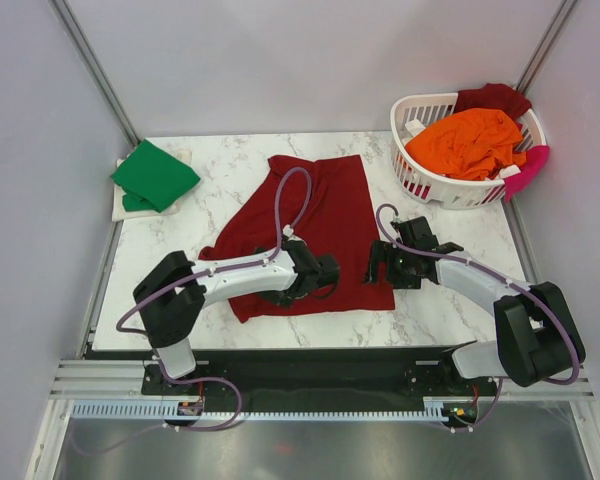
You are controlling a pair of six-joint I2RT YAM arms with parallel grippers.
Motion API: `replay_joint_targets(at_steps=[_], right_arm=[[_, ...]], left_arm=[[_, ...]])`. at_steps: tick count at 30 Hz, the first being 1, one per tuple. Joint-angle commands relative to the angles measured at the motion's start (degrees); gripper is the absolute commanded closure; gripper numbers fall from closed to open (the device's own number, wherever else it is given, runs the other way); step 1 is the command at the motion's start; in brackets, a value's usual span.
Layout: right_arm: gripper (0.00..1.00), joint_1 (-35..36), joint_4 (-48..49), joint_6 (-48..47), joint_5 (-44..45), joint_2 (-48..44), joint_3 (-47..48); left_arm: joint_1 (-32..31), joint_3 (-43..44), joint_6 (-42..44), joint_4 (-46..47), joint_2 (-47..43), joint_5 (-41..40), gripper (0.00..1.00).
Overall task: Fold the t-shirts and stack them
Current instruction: Flatten the tshirt out
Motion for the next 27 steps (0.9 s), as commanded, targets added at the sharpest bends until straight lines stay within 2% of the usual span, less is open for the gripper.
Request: replay_joint_targets(at_steps=[1, 6, 12, 22, 26, 27], right_arm=[[0.02, 0.22, 1.79, -1.21, -0.80, -0.48, -0.60], [0.02, 0.14, 2.14, -1.65, -0.98, -0.30, -0.95], [0.02, 0.05, 2.58, -1.83, -1.33, 0.14, -0.95], [0.02, 0.05, 2.58, -2.09, -1.42, 0.32, -1.04], [0.02, 0.05, 2.67, -2.09, -1.33, 0.40, -1.04], [0.02, 0.05, 2.58, -2.09, -1.42, 0.40, -0.95]], left_arm=[[-0.36, 1.38, -4.75, -5.70, 2.18, -5.71, 0.12], [-0.44, 0.94, -5.81, -5.70, 5.08, -6.68, 0.16], [-0.44, -0.20, -7.65, -6.22, 6.31, -8.35, 0.29], [-0.36, 0.06, -10.03, -8.16, 7.46, -11.07, 0.58], [-0.01, -0.46, -10.38, -8.25, 7.28, -11.34, 0.64], [-0.01, -0.64, -10.38, -8.25, 7.28, -11.34, 0.68]])
